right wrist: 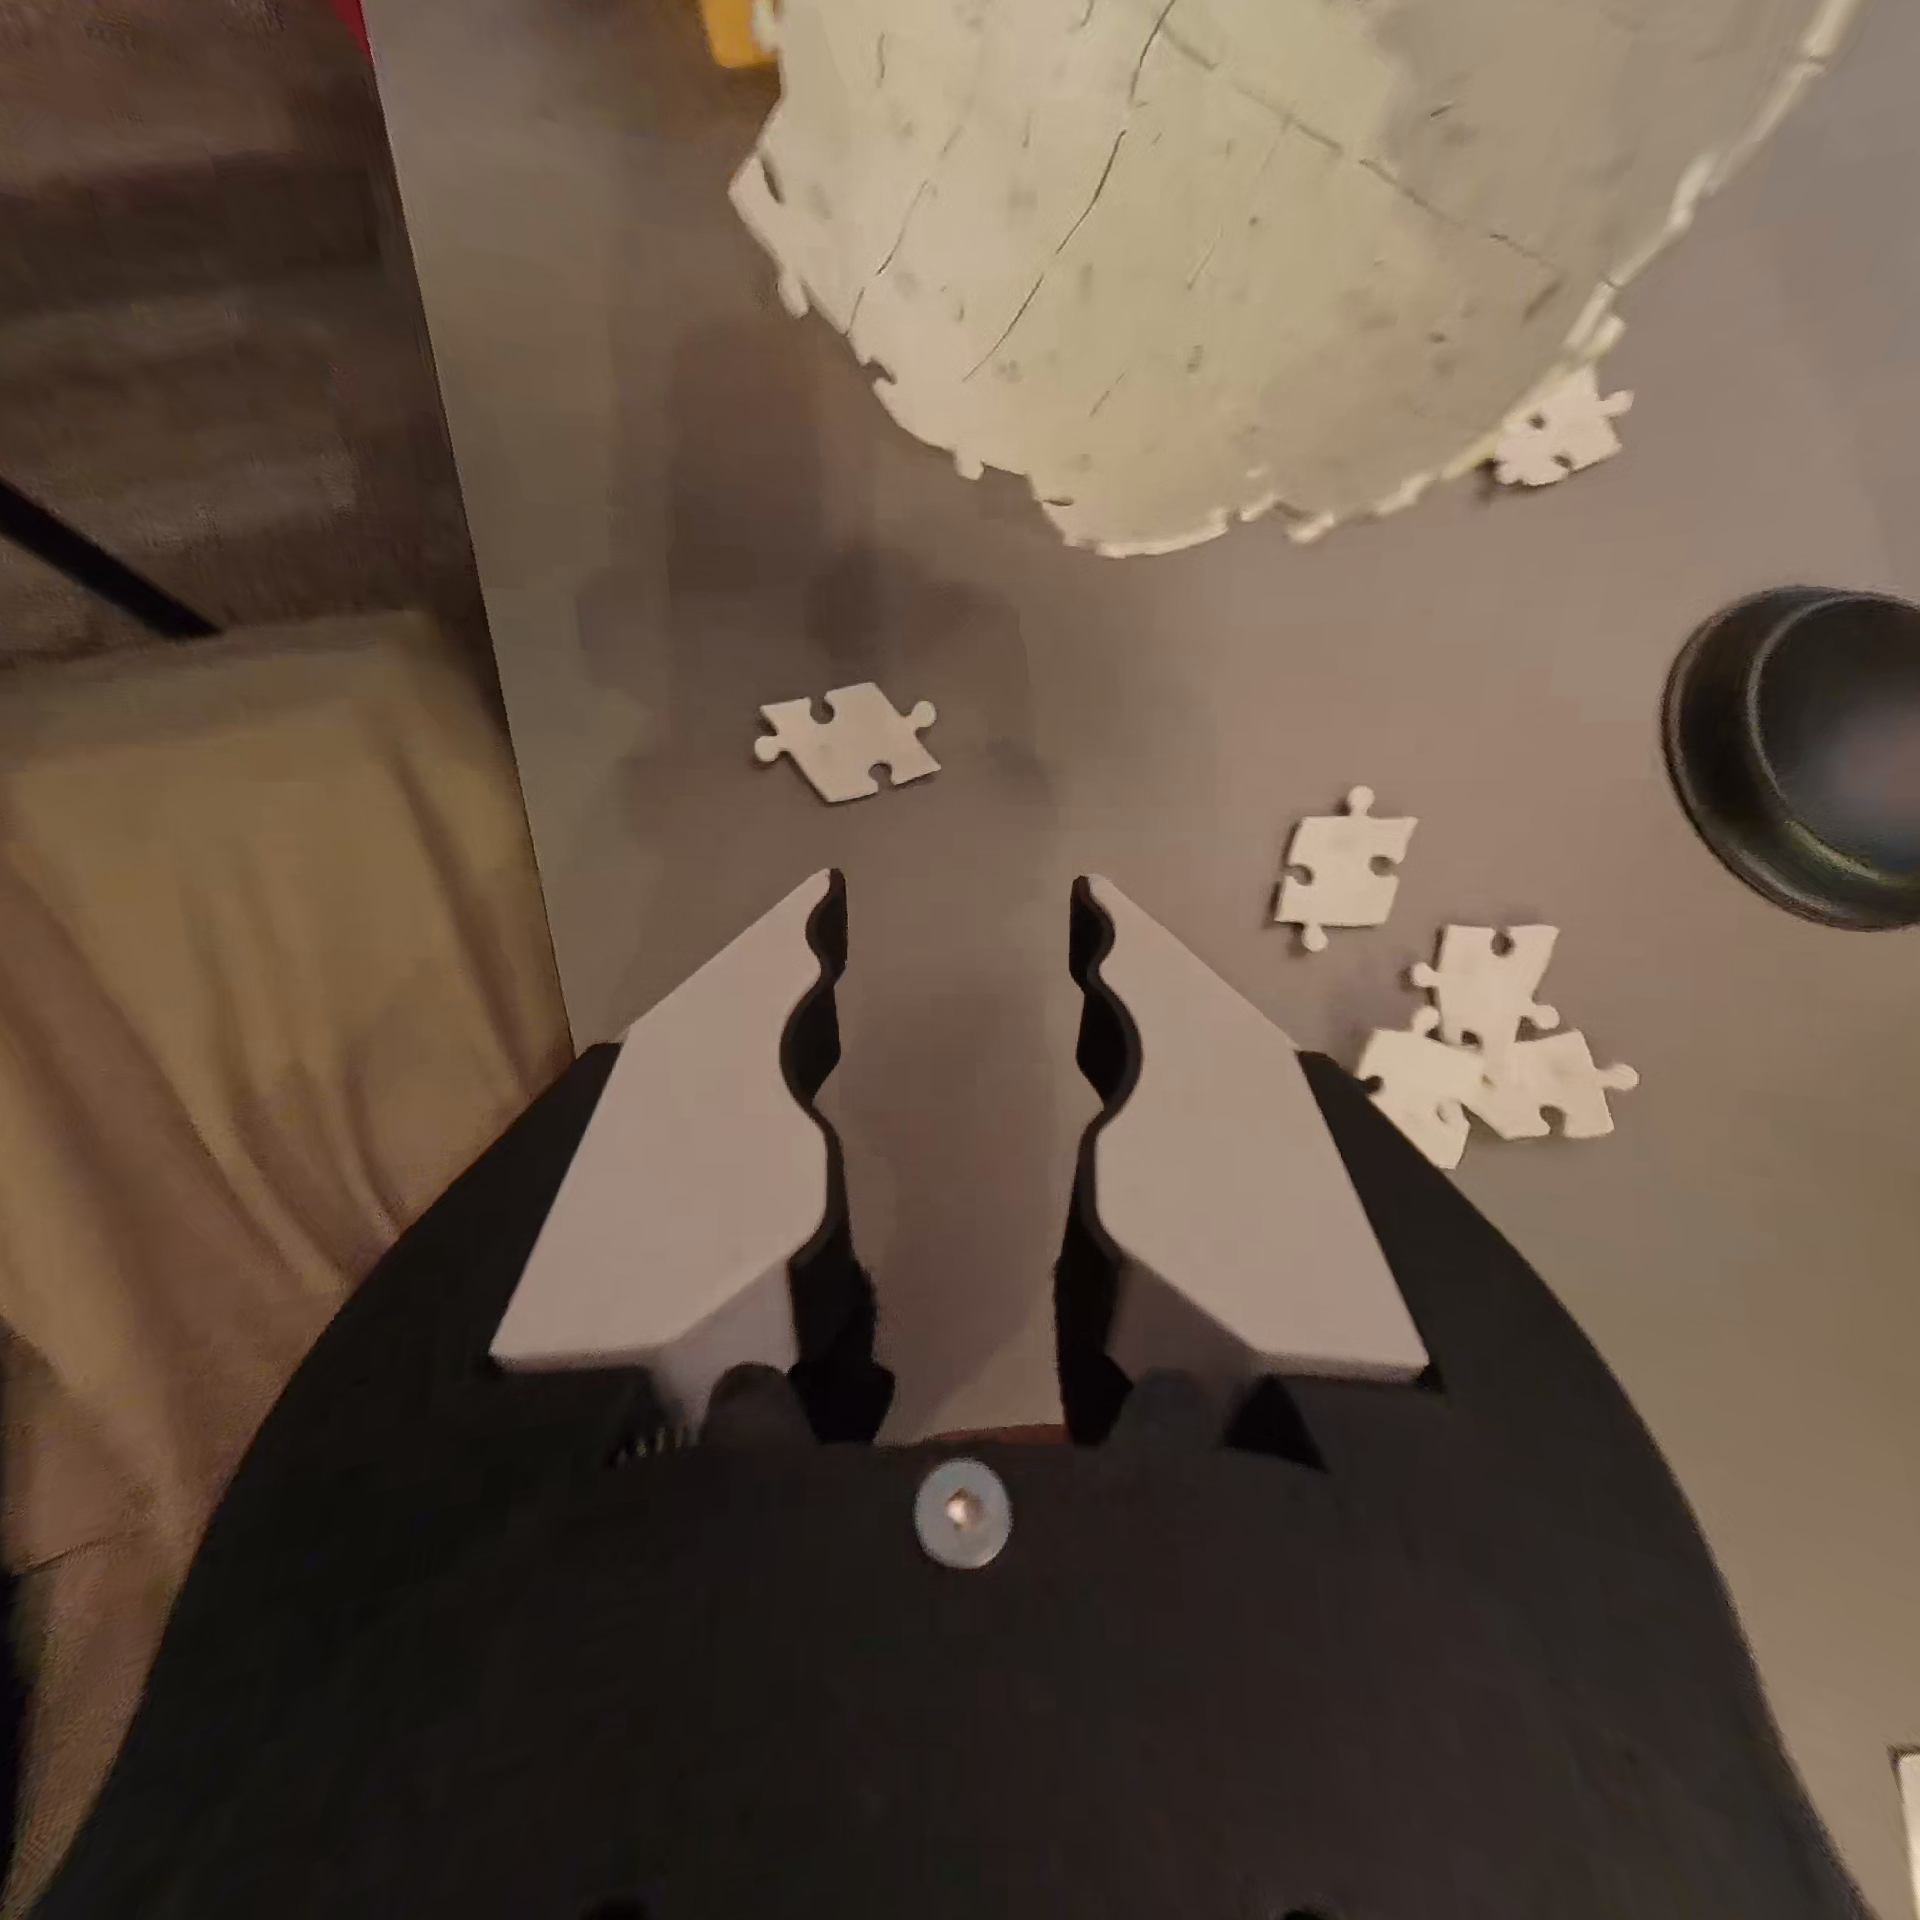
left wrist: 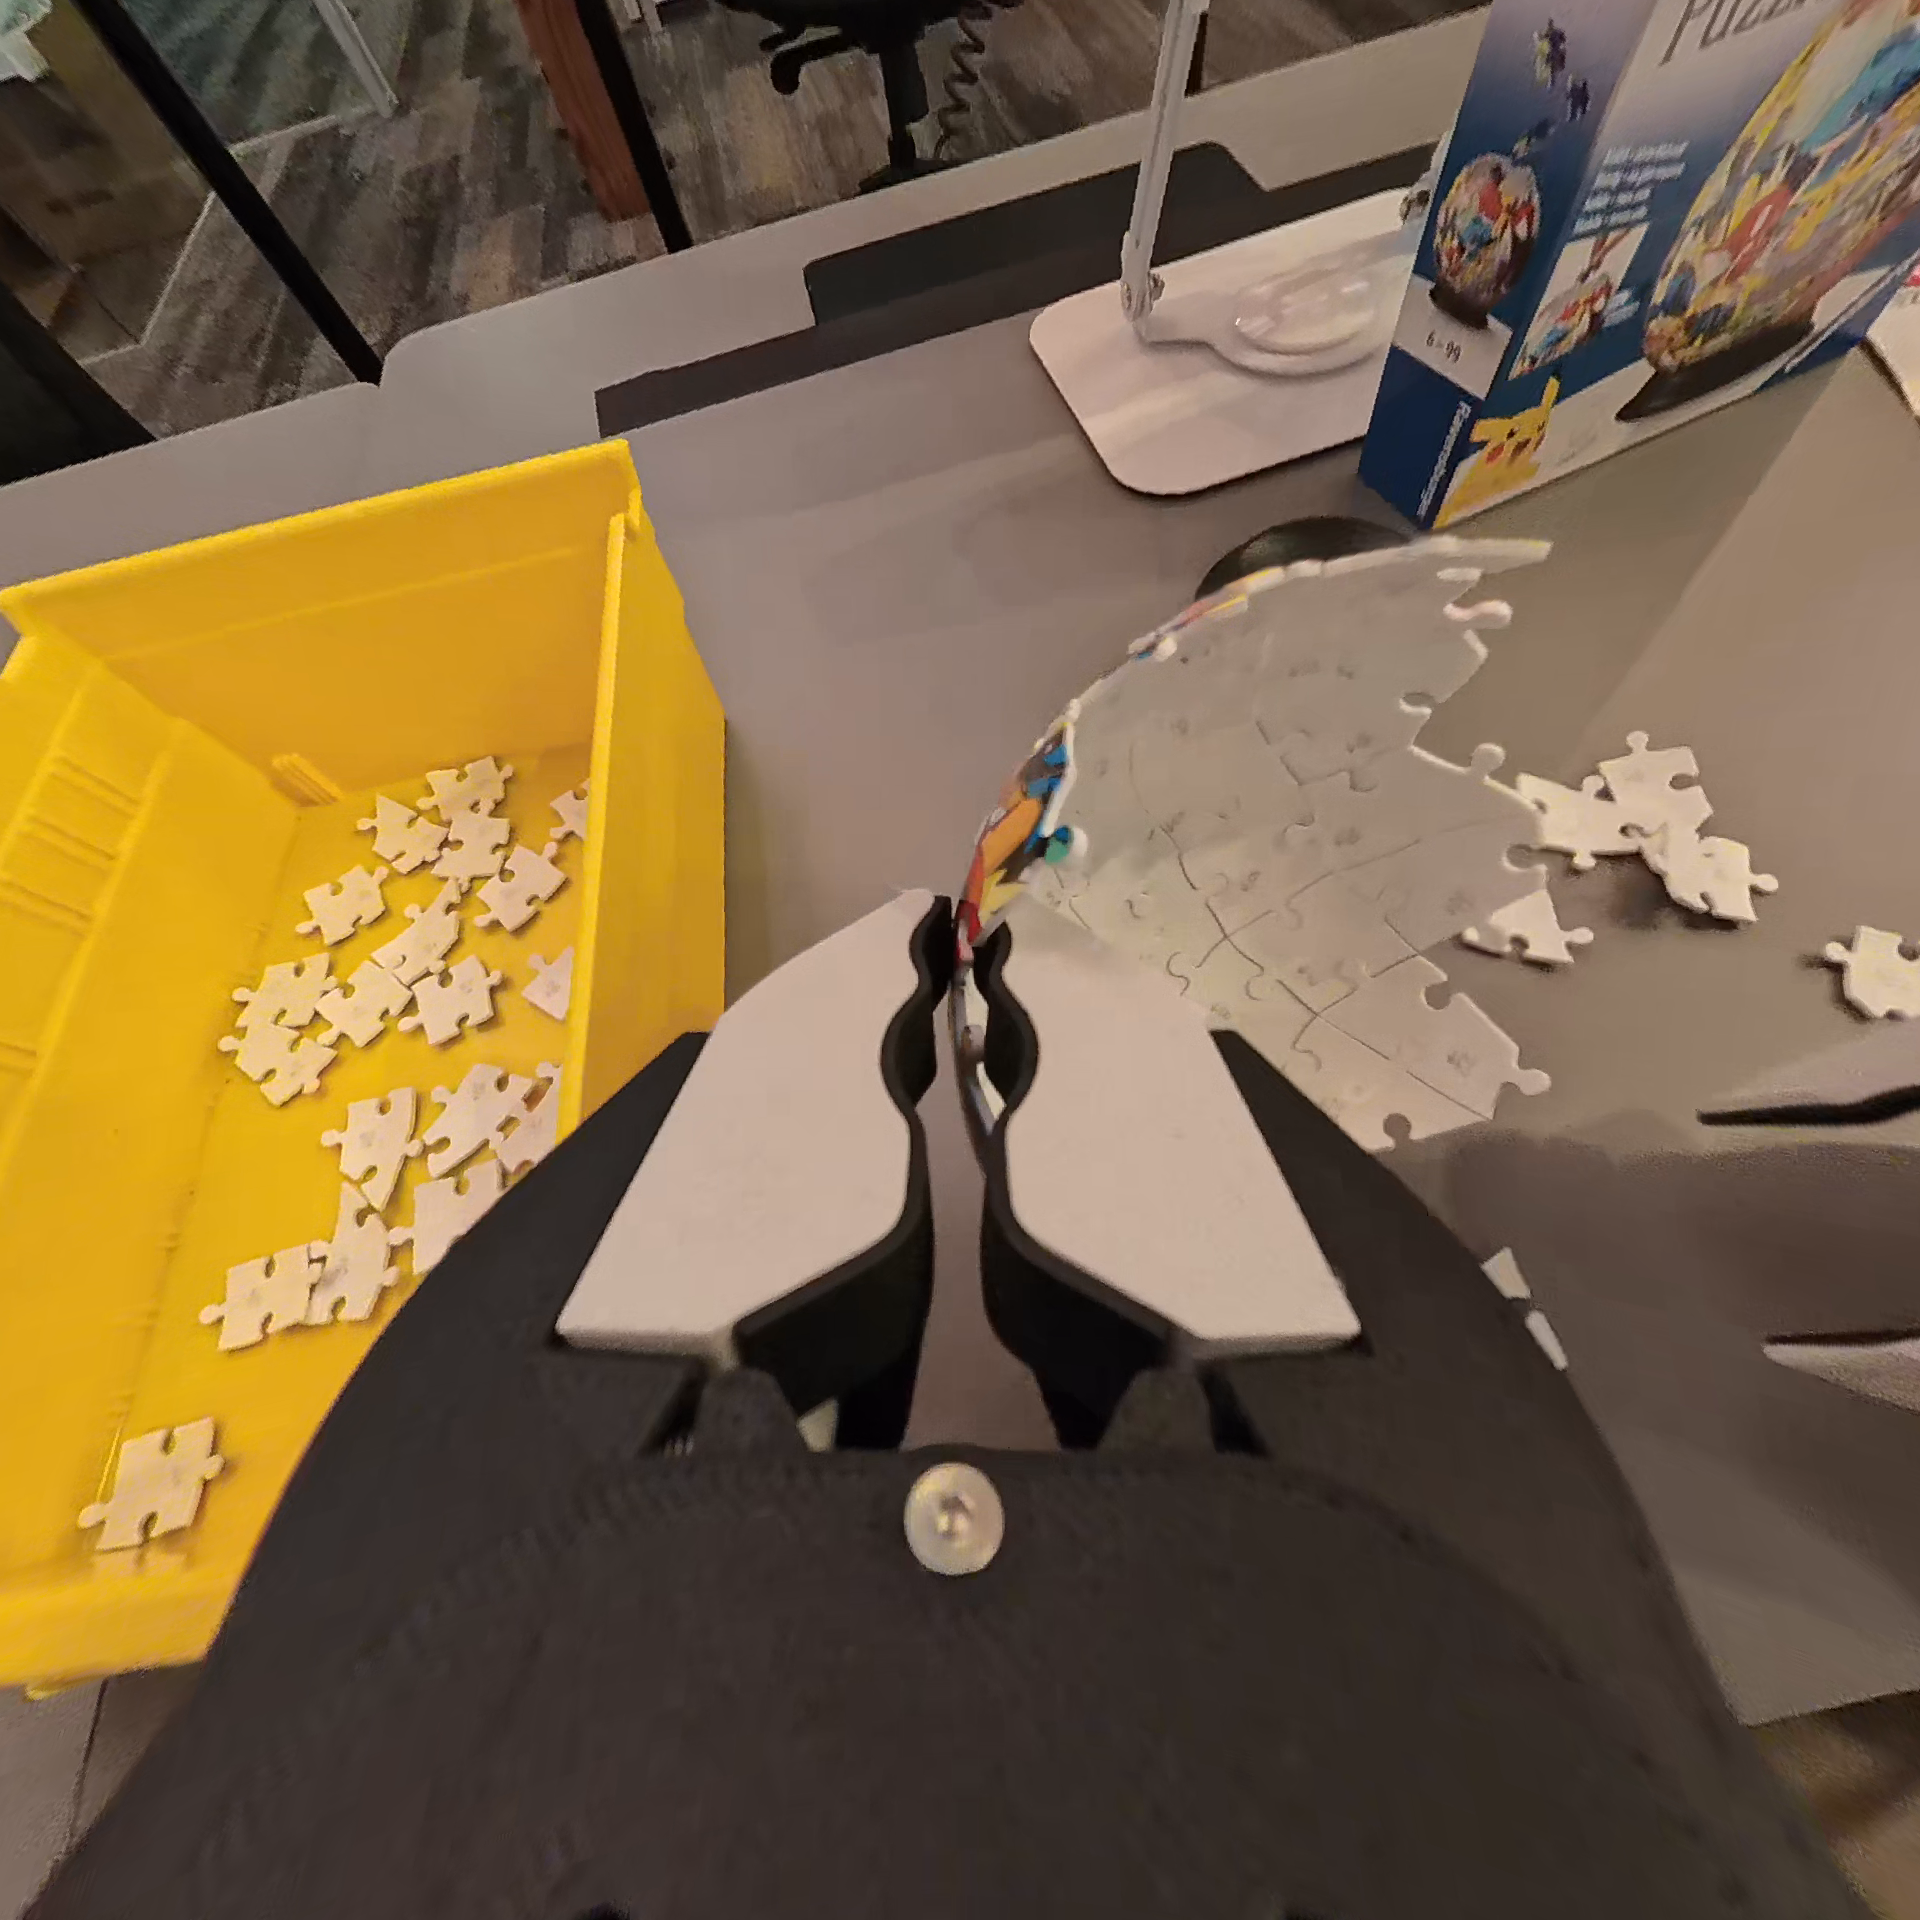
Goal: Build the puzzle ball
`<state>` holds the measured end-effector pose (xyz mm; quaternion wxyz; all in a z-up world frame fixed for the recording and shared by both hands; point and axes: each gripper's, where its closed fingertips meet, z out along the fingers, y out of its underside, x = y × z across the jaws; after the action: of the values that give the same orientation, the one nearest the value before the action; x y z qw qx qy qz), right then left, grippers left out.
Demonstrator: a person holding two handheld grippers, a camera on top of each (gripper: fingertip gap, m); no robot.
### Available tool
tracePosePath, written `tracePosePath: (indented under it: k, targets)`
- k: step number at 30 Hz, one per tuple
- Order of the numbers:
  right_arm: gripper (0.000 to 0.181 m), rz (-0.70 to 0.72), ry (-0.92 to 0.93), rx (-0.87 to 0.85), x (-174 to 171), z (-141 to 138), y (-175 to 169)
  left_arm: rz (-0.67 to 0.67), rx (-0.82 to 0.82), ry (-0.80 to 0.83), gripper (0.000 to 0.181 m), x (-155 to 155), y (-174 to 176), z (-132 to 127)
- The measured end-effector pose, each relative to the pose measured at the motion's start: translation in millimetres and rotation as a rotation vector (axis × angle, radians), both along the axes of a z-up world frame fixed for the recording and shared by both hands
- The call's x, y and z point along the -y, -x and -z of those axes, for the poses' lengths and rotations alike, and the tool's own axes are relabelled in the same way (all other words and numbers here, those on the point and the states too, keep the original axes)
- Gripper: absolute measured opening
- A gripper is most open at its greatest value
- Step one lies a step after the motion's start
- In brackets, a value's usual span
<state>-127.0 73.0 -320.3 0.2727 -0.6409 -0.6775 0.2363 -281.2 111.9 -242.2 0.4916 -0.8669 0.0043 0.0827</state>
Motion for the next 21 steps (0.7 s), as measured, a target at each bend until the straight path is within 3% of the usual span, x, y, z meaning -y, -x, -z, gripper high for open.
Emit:
tracePosePath:
  k: [9,21]
  targets:
    - [0.049,0.167,-0.006,0.002,-60.7,-1.0,-17.4,-0.021,-0.047,0.001,0.003,4.8,3.1,0.8]
    - [0.033,0.176,-0.022,0.072,-86.9,28.1,9.4,-0.021,-0.095,0.038,0.003,-9.3,0.7,13.4]
